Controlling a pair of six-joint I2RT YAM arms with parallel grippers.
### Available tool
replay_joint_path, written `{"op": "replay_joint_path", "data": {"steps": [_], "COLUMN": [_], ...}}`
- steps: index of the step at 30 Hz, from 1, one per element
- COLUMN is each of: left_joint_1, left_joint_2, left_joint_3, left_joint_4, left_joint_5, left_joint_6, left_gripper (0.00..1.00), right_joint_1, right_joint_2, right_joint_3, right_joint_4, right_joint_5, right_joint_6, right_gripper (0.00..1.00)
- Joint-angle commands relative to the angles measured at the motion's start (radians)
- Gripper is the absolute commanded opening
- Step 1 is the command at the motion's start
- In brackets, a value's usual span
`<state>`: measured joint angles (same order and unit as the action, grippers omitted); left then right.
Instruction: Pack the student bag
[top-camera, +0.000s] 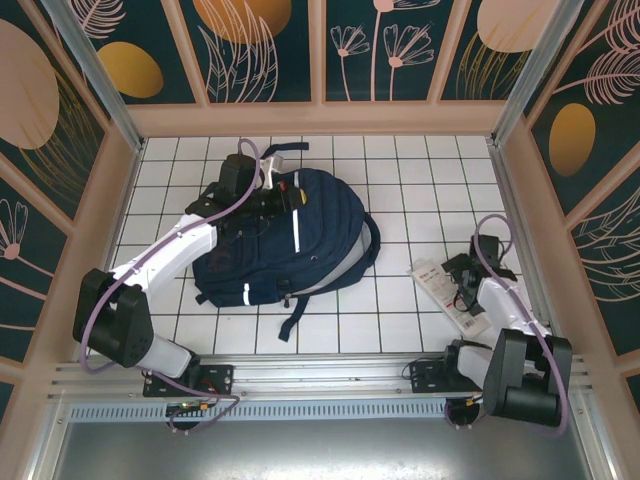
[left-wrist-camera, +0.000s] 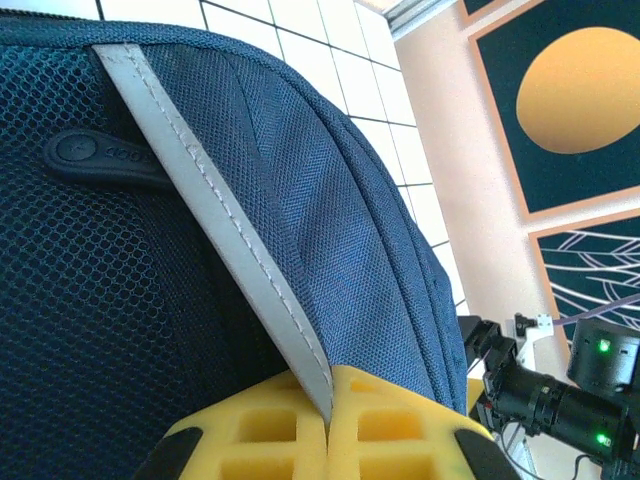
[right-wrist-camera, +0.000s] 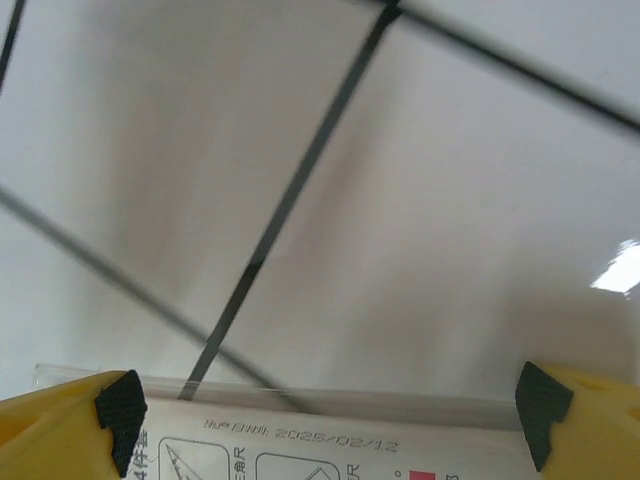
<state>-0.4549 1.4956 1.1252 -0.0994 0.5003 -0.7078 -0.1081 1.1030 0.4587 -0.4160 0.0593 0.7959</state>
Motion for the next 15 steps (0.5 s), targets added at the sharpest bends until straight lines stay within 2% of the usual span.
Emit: {"op": "replay_joint_path", "data": {"steps": [1,7,12,15], "left_joint_1": [-0.001,0.0,-0.001,-0.001], "left_joint_2": [0.011,0.015,0.015,0.016], "left_joint_3": [0.005,-0.003,-0.014,-0.014], "left_joint_4": [0.05,0.055,0.048,0.037], "left_joint_5": [0.02,0.011,0.004,-0.003], "left_joint_6": [0.022,0.019,0.019,0.024], "left_gripper": [0.0,0.0,0.0,0.0], "right_joint_1": [0.121,0.315,0.391,0.407], "right_joint_2": [-0.028,-0.113,-0.11,-0.088], "right_joint_3": [-0.022,-0.047,-0.058,-0.041], "right_joint_4": [-0.042,-0.058,0.006,-0.039], "right_joint_5": [-0.164,-0.264,-0.416,-0.418], "right_joint_6": [0.088,0.202,0.107,0.037], "right_gripper": [0.96,0.95,0.94,0.93]}}
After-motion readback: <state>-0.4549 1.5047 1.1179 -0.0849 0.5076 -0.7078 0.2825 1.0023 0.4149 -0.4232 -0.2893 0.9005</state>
